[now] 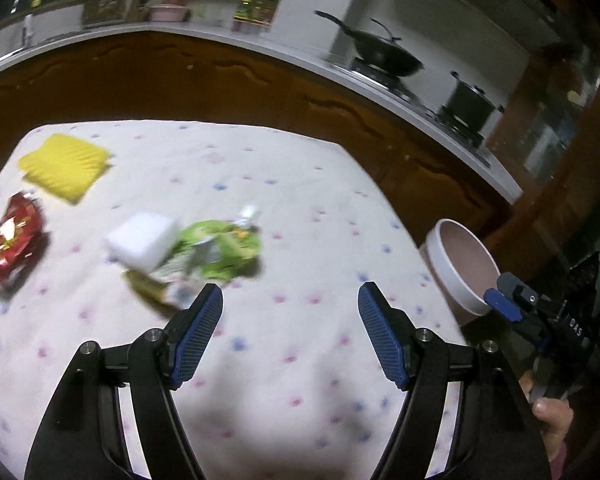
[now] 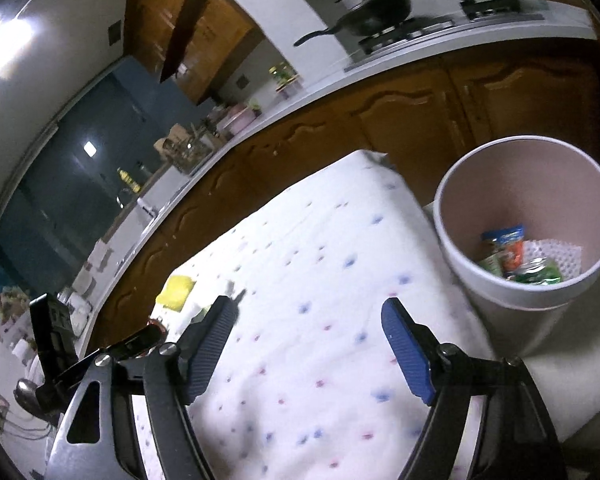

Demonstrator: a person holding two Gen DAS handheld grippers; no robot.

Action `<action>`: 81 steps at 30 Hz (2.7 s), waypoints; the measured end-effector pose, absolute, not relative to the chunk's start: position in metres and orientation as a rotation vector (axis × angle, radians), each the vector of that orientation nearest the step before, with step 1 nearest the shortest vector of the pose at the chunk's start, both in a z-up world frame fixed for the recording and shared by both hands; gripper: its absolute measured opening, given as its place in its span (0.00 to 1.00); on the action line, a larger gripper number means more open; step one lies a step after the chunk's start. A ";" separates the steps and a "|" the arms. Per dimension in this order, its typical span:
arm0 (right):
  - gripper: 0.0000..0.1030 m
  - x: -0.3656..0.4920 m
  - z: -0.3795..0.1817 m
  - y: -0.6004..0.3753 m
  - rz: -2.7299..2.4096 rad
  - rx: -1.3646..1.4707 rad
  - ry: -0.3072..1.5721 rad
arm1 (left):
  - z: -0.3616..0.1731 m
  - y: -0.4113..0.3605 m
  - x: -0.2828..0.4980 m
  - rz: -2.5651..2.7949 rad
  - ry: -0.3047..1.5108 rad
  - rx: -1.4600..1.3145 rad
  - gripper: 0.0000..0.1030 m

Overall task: Collect trash
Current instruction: 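Move both open grippers back over the white sponge and green pouch, then grasp the white sponge with the left gripper while the right grasps the green pouch drink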

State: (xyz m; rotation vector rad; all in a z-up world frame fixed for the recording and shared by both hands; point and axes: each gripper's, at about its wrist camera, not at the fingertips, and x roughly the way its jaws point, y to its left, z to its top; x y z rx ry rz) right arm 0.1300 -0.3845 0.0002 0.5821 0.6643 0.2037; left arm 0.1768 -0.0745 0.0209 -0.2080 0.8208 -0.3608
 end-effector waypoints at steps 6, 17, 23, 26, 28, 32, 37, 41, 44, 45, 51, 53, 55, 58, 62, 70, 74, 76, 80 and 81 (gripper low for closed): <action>0.78 0.139 -0.005 -0.350 0.252 0.555 0.695 | 0.019 -0.030 0.172 -0.291 0.811 -0.236 0.70; 0.78 0.155 -0.007 -0.295 0.336 0.512 0.731 | 0.012 0.020 0.173 -0.214 0.812 -0.264 0.70; 0.78 0.169 -0.013 -0.273 0.372 0.501 0.763 | 0.009 0.027 0.184 -0.202 0.836 -0.237 0.70; 0.78 0.179 -0.017 -0.263 0.392 0.500 0.780 | 0.007 0.027 0.191 -0.204 0.848 -0.211 0.70; 0.78 0.185 -0.019 -0.259 0.395 0.499 0.788 | 0.006 0.027 0.195 -0.206 0.852 -0.203 0.70; 0.78 0.199 -0.025 -0.254 0.404 0.510 0.801 | 0.003 0.024 0.205 -0.214 0.865 -0.188 0.70; 0.75 0.218 -0.036 -0.250 0.423 0.547 0.828 | -0.007 0.020 0.225 -0.220 0.889 -0.161 0.71; 0.68 0.234 -0.044 -0.243 0.432 0.568 0.850 | -0.015 0.019 0.243 -0.236 0.919 -0.158 0.71; 0.65 0.250 -0.049 -0.240 0.433 0.584 0.862 | -0.019 0.015 0.251 -0.253 0.931 -0.150 0.71; 0.65 0.255 -0.050 -0.239 0.435 0.592 0.866 | -0.020 0.014 0.254 -0.259 0.933 -0.146 0.71; 0.59 0.287 -0.064 -0.228 0.427 0.591 0.905 | -0.032 0.004 0.274 -0.276 0.962 -0.126 0.71; 0.51 0.296 -0.073 -0.224 0.430 0.600 0.933 | -0.040 0.001 0.280 -0.281 0.980 -0.126 0.71; 0.35 0.302 -0.079 -0.220 0.434 0.608 0.956 | -0.044 -0.001 0.283 -0.269 0.988 -0.116 0.71; 0.16 0.303 -0.083 -0.222 0.428 0.608 0.968 | -0.047 0.002 0.285 -0.260 0.978 -0.125 0.66; 0.15 0.296 -0.075 -0.234 0.413 0.600 0.936 | -0.046 0.010 0.286 -0.265 0.973 -0.155 0.44; 0.14 0.268 -0.054 -0.265 0.391 0.636 0.871 | -0.028 0.002 0.278 -0.291 0.922 -0.142 0.24; 0.14 0.247 -0.040 -0.289 0.370 0.645 0.833 | -0.016 -0.005 0.271 -0.319 0.895 -0.155 0.24; 0.14 0.240 -0.034 -0.300 0.356 0.651 0.814 | -0.010 -0.011 0.268 -0.343 0.889 -0.162 0.24; 0.14 0.222 -0.024 -0.321 0.319 0.646 0.775 | 0.002 -0.033 0.260 -0.387 0.871 -0.149 0.24; 0.14 0.218 -0.022 -0.327 0.310 0.650 0.767 | 0.004 -0.039 0.259 -0.396 0.868 -0.146 0.24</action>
